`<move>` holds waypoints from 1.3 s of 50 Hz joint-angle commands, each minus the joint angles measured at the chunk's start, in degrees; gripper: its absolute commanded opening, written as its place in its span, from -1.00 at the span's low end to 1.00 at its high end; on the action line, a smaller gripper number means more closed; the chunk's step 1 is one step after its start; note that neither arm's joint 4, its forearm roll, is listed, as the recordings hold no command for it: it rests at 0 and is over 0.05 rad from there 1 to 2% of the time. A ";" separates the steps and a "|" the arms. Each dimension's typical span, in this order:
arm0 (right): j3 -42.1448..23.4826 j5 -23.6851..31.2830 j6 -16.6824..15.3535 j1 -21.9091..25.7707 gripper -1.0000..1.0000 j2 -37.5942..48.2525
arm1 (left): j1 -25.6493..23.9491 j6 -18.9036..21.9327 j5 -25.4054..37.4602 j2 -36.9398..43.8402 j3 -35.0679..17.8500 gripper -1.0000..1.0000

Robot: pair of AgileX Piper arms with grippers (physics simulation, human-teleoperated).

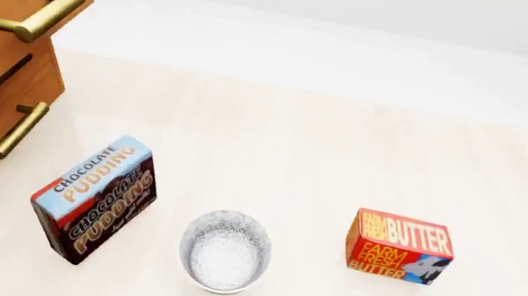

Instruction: Put the bowl in the top drawer of the cabinet.

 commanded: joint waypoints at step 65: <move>-0.48 0.14 -2.24 2.33 1.00 0.04 | -1.63 4.23 3.65 -0.12 -13.88 1.00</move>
